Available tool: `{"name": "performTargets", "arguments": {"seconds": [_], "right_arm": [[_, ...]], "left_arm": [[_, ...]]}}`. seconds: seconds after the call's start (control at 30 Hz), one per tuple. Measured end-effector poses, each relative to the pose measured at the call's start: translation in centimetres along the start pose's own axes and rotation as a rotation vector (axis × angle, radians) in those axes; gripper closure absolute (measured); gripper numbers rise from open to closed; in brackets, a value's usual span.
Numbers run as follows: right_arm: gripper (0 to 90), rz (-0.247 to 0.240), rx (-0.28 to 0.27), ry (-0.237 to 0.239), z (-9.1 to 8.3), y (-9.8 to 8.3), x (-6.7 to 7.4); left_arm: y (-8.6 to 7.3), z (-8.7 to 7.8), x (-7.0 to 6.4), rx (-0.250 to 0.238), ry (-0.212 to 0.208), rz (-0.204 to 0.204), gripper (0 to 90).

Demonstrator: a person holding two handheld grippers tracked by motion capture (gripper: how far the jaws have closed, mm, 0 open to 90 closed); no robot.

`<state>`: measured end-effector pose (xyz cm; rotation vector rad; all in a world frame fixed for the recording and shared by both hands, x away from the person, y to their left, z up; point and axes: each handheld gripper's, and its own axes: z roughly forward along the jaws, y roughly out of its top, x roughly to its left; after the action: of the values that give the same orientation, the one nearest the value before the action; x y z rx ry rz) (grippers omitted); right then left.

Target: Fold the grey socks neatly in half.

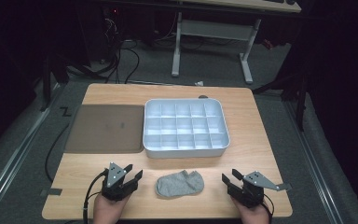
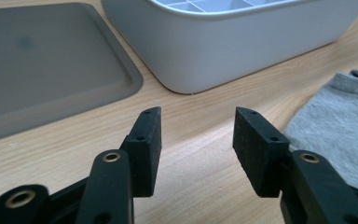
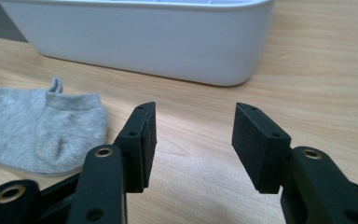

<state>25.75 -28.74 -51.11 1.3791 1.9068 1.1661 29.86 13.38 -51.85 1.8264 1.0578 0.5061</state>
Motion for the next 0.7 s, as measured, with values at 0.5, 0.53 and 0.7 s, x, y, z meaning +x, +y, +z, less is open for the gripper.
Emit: {"name": "performTargets", "arguments": {"seconds": [0.5,0.53,0.7], "right_arm": [[48.6,-0.031,-0.009,0.003,0.0,0.0,0.3],[48.6,-0.032,-0.013,0.001,-0.1,0.0,0.2],[48.3,-0.028,-0.013,-0.003,-0.1,-0.1,0.0]], "left_arm": [[-0.2,0.5,-0.7,0.027,-0.04,0.026,49.0],[-0.2,0.4,-0.8,0.027,-0.044,0.024,49.0],[-0.1,0.3,-1.1,0.023,-0.064,0.023,49.0]]}}
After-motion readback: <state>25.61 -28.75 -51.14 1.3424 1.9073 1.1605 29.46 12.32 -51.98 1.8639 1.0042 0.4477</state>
